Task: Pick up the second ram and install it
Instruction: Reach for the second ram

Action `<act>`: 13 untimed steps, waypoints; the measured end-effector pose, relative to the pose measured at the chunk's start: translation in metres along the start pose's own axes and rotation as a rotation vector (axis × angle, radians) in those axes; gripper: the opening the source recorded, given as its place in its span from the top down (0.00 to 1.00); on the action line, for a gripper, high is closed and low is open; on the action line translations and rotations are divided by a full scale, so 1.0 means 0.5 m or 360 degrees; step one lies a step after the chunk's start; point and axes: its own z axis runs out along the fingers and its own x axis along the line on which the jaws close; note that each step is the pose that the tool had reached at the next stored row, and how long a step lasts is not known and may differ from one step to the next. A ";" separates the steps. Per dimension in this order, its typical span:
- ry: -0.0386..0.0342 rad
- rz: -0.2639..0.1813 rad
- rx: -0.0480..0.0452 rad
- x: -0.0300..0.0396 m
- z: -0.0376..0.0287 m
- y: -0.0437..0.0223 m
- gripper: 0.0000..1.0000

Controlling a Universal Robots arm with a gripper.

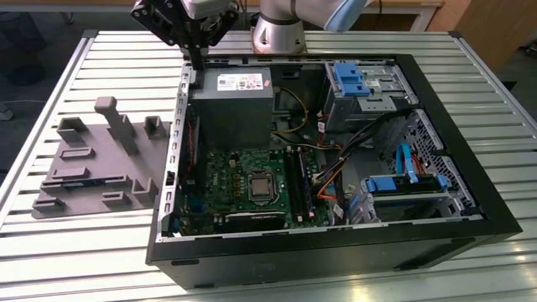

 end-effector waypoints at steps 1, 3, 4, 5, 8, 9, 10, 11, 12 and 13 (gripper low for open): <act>0.0000 0.0000 0.0000 0.003 0.000 0.000 0.89; 0.0000 0.0000 0.0000 0.007 0.000 -0.001 0.89; 0.0000 0.0000 0.0000 0.009 0.000 -0.001 0.89; 0.0000 0.0000 0.0000 0.012 0.000 -0.001 0.89; 0.0000 0.0000 0.0000 0.019 0.000 -0.001 0.89; 0.0000 0.0000 0.0000 0.021 0.000 -0.002 0.89; 0.0000 0.0000 0.0000 0.024 0.000 -0.002 0.89; 0.0000 0.0000 0.0000 0.026 0.000 -0.002 0.89; 0.0000 0.0000 0.0000 0.028 0.000 -0.002 0.89; 0.0000 0.0000 0.0000 0.030 0.000 -0.002 0.89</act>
